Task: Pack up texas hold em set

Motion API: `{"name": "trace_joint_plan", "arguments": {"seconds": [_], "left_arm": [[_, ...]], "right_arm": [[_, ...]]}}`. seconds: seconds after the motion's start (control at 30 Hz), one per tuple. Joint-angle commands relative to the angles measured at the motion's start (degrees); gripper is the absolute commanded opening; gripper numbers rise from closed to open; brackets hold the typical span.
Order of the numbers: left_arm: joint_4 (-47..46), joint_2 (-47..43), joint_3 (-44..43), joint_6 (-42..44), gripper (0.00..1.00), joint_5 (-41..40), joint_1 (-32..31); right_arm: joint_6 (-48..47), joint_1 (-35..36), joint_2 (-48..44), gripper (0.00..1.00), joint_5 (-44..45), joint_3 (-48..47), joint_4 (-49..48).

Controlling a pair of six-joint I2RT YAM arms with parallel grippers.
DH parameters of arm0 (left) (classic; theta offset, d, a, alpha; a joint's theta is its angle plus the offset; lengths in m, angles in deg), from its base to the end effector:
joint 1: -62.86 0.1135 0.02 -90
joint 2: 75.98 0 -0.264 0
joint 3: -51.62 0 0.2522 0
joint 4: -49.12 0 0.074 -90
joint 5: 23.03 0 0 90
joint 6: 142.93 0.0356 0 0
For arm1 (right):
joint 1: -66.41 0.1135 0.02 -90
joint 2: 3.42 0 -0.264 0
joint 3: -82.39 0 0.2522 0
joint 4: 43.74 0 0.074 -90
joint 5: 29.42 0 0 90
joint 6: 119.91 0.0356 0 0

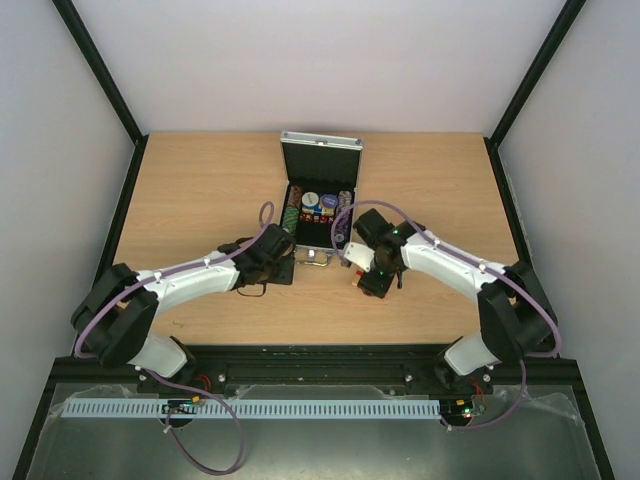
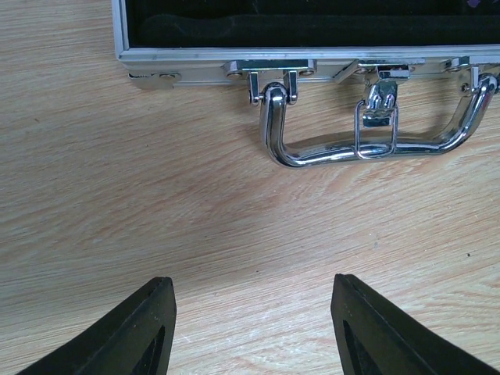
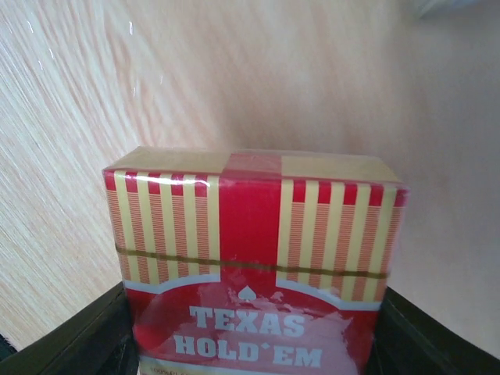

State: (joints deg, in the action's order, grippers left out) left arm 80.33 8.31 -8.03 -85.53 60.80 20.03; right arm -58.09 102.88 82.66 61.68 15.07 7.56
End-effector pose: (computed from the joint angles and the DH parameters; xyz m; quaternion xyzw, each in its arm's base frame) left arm 0.2112 -0.1905 0.1805 0.0694 0.9521 -0.1387 0.2634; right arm 0.2241 0.1648 0.1928 -0.5252 0.8331 0.0031 0.1734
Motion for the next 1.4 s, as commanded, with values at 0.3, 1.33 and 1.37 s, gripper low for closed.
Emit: {"name": "trace_joint_plan", "arguments": {"seconds": [0.3, 1.33, 1.37], "left_arm": [[3.9, -7.53, 2.24, -0.95, 0.57, -4.83, 0.35], [0.08, -22.12, 15.79, -7.25, 0.58, 2.99, 9.58], [0.34, -21.93, 15.79, -7.1, 0.58, 2.6, 9.55]], "right_arm": [[-21.36, 0.35, 5.85, 0.57, 1.86, -24.69, 5.22], [-30.02, 1.23, 44.84, 0.58, 0.85, -63.94, 10.77], [-29.72, 1.24, 45.32, 0.58, 1.03, -64.04, 10.79]]}}
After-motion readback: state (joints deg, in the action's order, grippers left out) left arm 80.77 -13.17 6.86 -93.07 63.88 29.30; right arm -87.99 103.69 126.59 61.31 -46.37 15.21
